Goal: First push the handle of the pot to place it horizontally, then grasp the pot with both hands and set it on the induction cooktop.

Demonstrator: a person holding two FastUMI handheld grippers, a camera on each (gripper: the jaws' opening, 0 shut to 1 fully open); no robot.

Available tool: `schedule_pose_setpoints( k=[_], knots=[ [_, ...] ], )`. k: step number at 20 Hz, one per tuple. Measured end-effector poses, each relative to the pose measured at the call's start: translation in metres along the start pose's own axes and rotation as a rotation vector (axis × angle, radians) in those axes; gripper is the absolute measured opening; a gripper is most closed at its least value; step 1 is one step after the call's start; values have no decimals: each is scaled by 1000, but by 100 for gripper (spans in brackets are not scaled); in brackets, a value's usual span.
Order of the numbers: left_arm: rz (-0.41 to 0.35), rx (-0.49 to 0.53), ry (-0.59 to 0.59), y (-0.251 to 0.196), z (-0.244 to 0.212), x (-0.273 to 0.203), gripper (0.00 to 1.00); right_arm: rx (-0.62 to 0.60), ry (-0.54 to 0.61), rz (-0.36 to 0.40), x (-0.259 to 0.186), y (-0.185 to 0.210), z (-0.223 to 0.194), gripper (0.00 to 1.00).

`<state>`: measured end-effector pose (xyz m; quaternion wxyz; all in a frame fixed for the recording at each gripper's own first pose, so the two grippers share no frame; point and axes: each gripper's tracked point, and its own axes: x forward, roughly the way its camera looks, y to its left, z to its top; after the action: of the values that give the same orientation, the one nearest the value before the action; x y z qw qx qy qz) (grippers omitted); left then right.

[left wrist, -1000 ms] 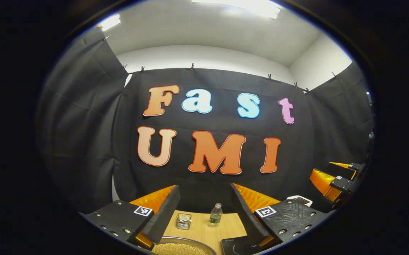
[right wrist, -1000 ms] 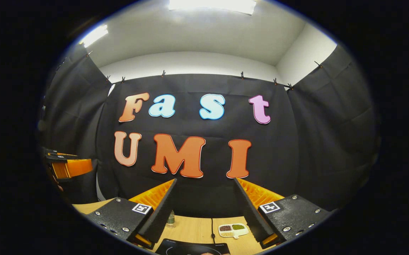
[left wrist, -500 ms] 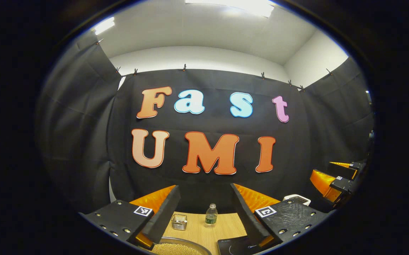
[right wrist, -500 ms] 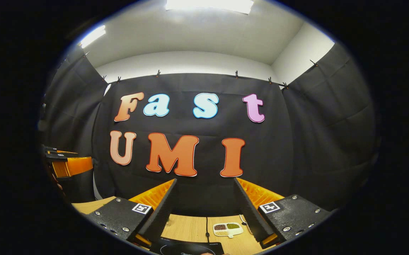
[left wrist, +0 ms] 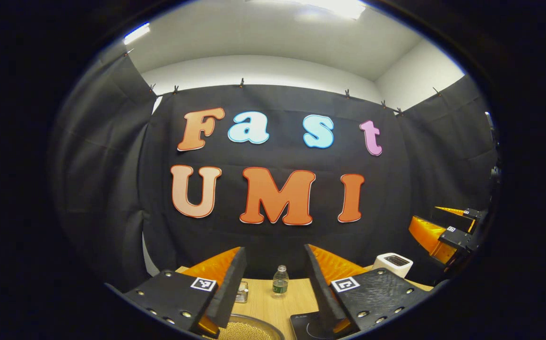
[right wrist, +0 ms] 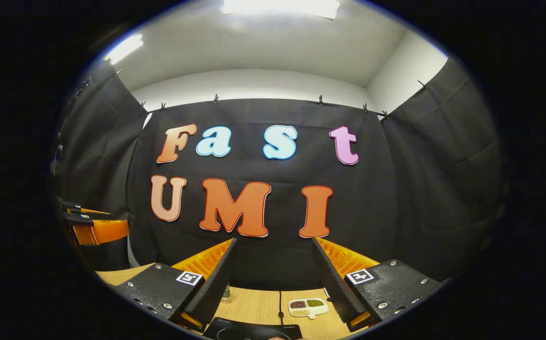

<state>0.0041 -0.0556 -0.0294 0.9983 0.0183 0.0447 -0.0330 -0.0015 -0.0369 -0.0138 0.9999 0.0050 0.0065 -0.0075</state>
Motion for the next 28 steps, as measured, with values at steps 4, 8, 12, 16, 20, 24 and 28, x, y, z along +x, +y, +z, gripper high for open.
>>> schedule_pose_setpoints(
  k=[4,8,12,16,20,24,28],
  knots=[
    [-19,51,115,-6,-38,-3,48,3,8,-7,0,-3,-6,95],
    [-60,74,306,-13,-100,-3,5,1,27,-13,-2,-7,-15,95],
    [-112,49,553,-16,-169,-25,2,0,49,-31,-5,-14,-26,95],
    [-159,45,770,-16,-227,-55,2,-9,71,-55,-7,-23,-35,95],
    [-208,89,964,-14,-274,-91,2,-9,96,-76,-7,-30,-47,95],
    [-247,103,1119,-9,-305,-129,2,-7,124,-93,-8,-38,-58,95],
    [-297,120,1235,0,-318,-161,3,-13,136,-109,-8,-45,-65,95]
  ],
)
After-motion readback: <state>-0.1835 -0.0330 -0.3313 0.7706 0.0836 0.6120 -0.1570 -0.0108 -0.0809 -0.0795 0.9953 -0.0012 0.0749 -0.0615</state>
